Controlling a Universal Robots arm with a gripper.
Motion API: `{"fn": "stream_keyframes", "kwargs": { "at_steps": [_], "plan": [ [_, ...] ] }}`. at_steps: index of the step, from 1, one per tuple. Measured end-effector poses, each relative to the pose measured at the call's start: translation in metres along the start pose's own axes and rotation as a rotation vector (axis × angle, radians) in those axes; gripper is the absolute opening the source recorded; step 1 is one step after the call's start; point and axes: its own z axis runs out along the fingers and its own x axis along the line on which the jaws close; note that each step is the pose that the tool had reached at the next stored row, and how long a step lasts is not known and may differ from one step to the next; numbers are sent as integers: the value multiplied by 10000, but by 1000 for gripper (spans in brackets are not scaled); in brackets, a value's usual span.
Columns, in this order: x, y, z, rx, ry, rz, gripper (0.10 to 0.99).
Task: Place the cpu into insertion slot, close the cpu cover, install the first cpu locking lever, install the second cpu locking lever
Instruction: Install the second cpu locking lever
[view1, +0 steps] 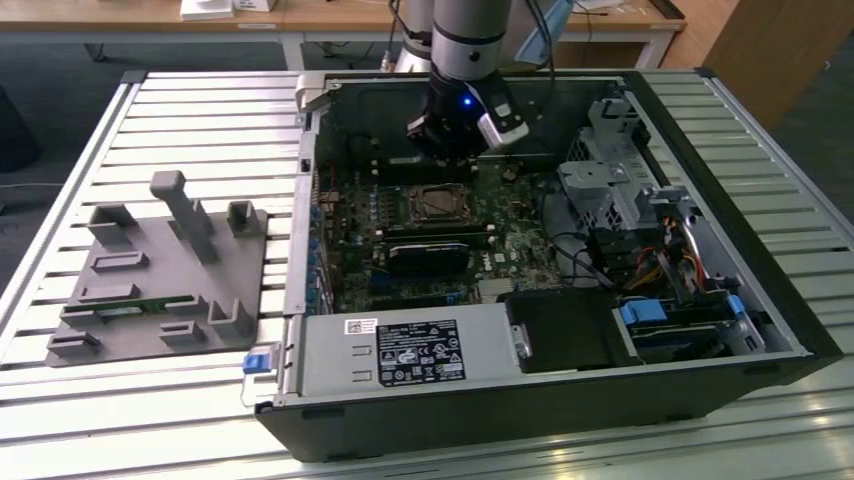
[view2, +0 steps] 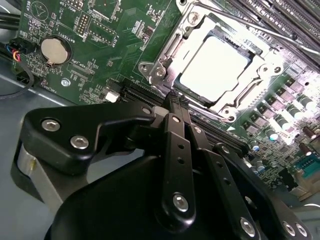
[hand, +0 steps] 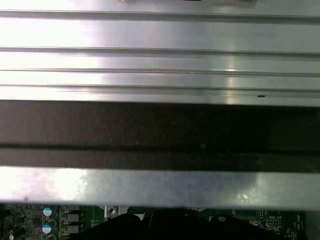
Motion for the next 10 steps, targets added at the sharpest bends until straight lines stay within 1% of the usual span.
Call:
{"fn": "stream_keyframes", "kwargs": {
  "at_steps": [10],
  "plan": [
    [0, -48, -2, -1, 0, 1, 106]
  ]
}}
